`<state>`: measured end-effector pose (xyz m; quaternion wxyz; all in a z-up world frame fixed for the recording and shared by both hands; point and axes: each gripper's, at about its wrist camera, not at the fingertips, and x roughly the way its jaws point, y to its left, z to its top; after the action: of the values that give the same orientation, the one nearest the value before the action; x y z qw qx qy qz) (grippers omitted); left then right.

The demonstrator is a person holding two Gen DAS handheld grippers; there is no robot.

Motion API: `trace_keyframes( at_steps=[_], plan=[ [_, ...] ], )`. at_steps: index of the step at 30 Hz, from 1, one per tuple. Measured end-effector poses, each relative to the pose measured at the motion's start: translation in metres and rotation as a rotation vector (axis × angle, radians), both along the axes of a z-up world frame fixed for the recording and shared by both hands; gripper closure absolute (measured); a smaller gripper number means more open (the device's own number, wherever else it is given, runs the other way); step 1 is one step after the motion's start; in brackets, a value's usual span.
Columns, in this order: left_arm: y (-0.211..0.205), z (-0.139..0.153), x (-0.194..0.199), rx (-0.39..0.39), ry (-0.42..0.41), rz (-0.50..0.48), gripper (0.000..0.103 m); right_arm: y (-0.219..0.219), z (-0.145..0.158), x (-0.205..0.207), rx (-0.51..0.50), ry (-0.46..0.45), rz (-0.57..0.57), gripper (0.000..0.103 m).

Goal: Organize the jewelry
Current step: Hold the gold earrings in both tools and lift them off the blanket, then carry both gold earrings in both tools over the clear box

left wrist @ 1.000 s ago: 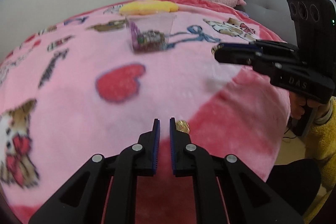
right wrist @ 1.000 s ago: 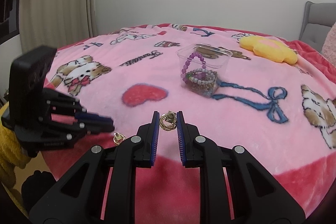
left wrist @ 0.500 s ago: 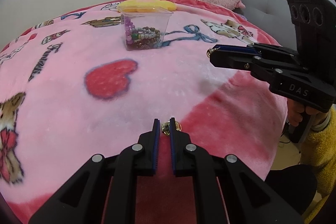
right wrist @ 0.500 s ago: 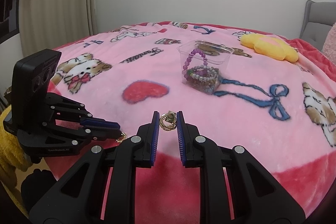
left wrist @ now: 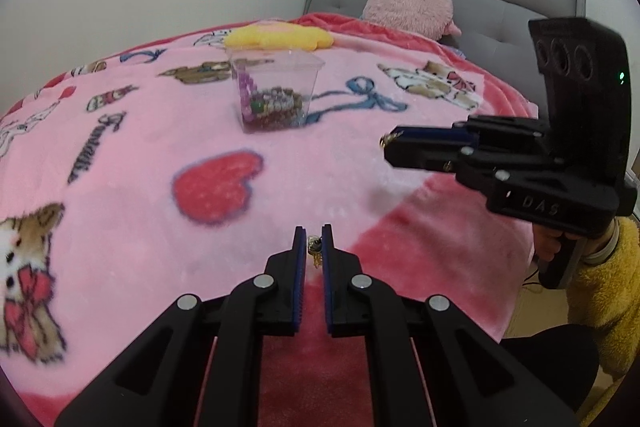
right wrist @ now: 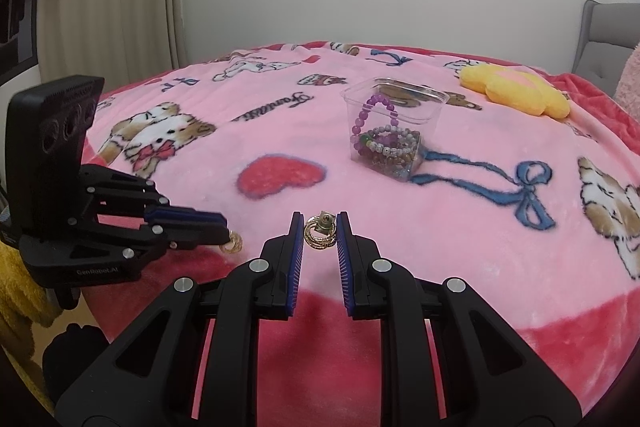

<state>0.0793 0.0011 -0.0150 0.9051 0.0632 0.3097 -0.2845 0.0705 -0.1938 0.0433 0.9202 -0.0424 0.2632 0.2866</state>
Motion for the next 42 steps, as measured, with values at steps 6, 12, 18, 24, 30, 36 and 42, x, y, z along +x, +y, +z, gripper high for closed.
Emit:
trace_keyframes(
  at_steps=[6, 12, 18, 24, 30, 36, 42],
  plan=[
    [-0.002, 0.018, 0.004, -0.028, -0.029, -0.005, 0.096, -0.001, 0.007, 0.003, 0.016, -0.009, -0.003, 0.087],
    [-0.004, 0.044, 0.020, -0.076, -0.068, 0.001, 0.096, -0.001, 0.021, 0.013, 0.021, -0.030, -0.011, 0.087],
    [-0.010, 0.067, 0.049, -0.127, -0.073, 0.008, 0.096, -0.002, 0.037, 0.029, 0.016, -0.059, -0.029, 0.087],
    [-0.017, 0.086, 0.077, -0.177, -0.067, 0.015, 0.096, -0.005, 0.056, 0.053, -0.002, -0.089, -0.077, 0.087],
    [-0.020, 0.093, 0.106, -0.214, -0.045, 0.034, 0.096, -0.003, 0.069, 0.083, -0.023, -0.105, -0.103, 0.087],
    [-0.017, 0.096, 0.143, -0.264, 0.010, 0.070, 0.096, 0.002, 0.070, 0.116, -0.049, -0.083, -0.120, 0.087],
    [-0.018, 0.081, 0.179, -0.285, 0.093, 0.096, 0.096, 0.009, 0.060, 0.142, -0.073, -0.041, -0.120, 0.087]
  ],
)
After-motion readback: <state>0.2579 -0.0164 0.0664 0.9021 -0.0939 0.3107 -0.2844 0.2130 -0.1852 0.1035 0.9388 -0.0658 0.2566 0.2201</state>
